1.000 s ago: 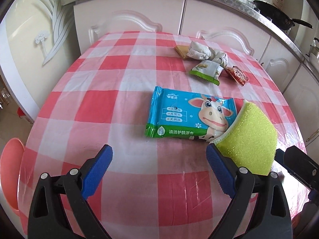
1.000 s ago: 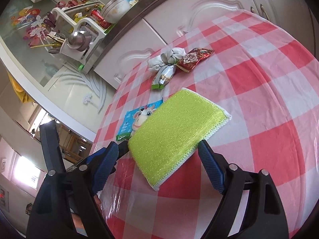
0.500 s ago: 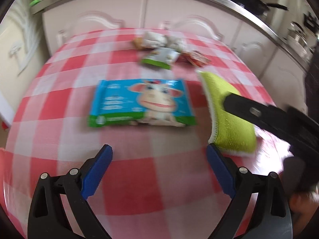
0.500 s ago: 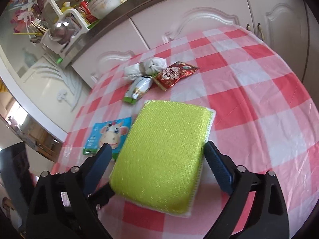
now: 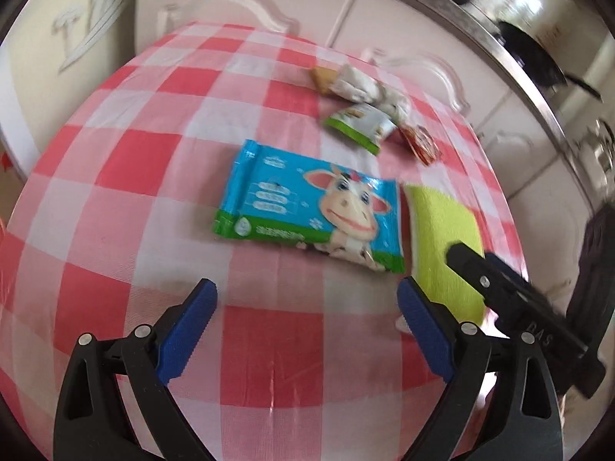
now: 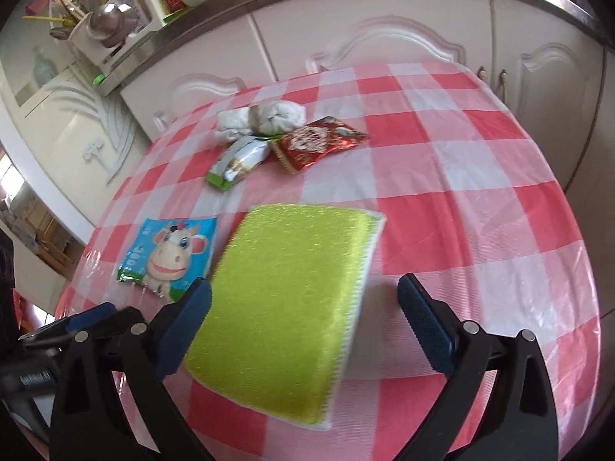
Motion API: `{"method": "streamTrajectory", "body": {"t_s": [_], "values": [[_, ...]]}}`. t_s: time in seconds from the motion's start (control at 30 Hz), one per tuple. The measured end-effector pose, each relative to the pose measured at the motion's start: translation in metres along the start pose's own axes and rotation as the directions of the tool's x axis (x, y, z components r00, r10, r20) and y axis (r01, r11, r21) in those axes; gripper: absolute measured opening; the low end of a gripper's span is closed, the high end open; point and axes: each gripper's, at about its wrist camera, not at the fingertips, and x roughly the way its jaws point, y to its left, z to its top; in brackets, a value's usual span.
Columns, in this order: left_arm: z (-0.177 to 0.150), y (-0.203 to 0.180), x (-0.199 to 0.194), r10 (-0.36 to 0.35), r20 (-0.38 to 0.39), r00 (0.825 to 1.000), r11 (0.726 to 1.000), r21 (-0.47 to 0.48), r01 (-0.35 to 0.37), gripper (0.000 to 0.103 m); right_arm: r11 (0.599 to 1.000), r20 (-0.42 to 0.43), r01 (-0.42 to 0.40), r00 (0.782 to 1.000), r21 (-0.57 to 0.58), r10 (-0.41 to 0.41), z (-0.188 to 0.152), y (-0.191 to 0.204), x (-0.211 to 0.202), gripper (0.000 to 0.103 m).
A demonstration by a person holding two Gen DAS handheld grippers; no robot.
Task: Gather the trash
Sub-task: 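Grasp the blue cow-print wipes packet with the left gripper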
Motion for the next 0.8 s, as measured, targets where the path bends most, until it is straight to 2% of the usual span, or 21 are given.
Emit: {"method": "streamTrajectory", "body": {"t_s": [0.13, 0.3, 0.47, 0.6, 0.63, 0.8], "values": [[0.009, 0.003, 0.005, -0.045, -0.003, 0.999, 0.994, -0.097, 0.045, 0.094, 1.000, 0.007, 0.003, 1.000, 0.010, -0.003, 0.000, -0.008, -0.002, 0.098], [0.025, -0.005, 0.017, -0.045, 0.004, 0.999, 0.982, -0.185, 0.045, 0.094, 0.999, 0.010, -0.036, 0.999, 0.026, 0.036, 0.000, -0.010, -0.005, 0.098], [0.044, -0.011, 0.030, 0.026, -0.003, 1.000, 0.970, -0.244, -0.026, 0.094, 0.998, 0.020, -0.062, 0.998, -0.011, 0.063, -0.003, 0.005, -0.009, 0.098], [0.056, -0.023, 0.042, 0.115, -0.013, 0.993, 0.978, -0.173, -0.116, 0.094, 0.997, 0.011, -0.071, 0.997, -0.029, 0.071, -0.005, 0.015, -0.006, 0.098], [0.059, -0.029, 0.048, 0.148, -0.016, 0.989, 0.981, -0.122, -0.149, 0.094, 0.997, 0.012, -0.063, 0.998, -0.036, 0.063, -0.005, 0.017, -0.006, 0.098], [0.066, -0.045, 0.063, 0.258, -0.025, 0.966, 0.965, 0.042, -0.257, 0.095, 0.997, -0.001, -0.042, 0.999, -0.066, 0.042, -0.007, 0.022, -0.001, 0.098]]}}
